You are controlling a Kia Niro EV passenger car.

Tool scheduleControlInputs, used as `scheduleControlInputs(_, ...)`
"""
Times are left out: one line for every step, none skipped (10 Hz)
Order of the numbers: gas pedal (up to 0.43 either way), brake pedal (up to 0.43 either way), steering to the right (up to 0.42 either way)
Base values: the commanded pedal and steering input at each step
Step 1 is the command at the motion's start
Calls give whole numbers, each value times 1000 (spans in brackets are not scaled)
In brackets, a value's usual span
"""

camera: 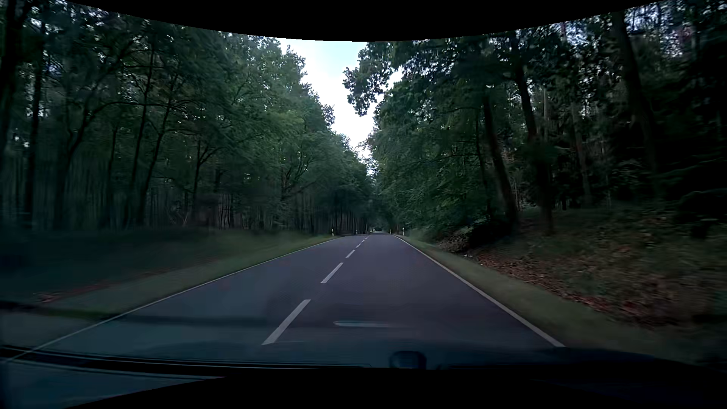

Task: Follow the waypoints while adhering to traffic rules and regulations

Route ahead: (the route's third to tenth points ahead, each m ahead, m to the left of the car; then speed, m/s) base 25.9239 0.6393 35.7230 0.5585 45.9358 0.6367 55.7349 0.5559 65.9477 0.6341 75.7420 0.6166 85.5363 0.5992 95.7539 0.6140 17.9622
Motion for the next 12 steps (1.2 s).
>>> scheduleControlInputs(260, 0, 0)
scheduleControlInputs(268, 0, 0)
scheduleControlInputs(268, 0, 0)
scheduleControlInputs(287, 0, -1)
scheduleControlInputs(299, 0, -1)
scheduleControlInputs(319, 0, -1)
scheduleControlInputs(339, 0, -1)
scheduleControlInputs(339, 0, -2)
scheduleControlInputs(350, 0, -3)
scheduleControlInputs(378, 0, -4)
scheduleControlInputs(390, 0, -4)
scheduleControlInputs(390, 0, -3)
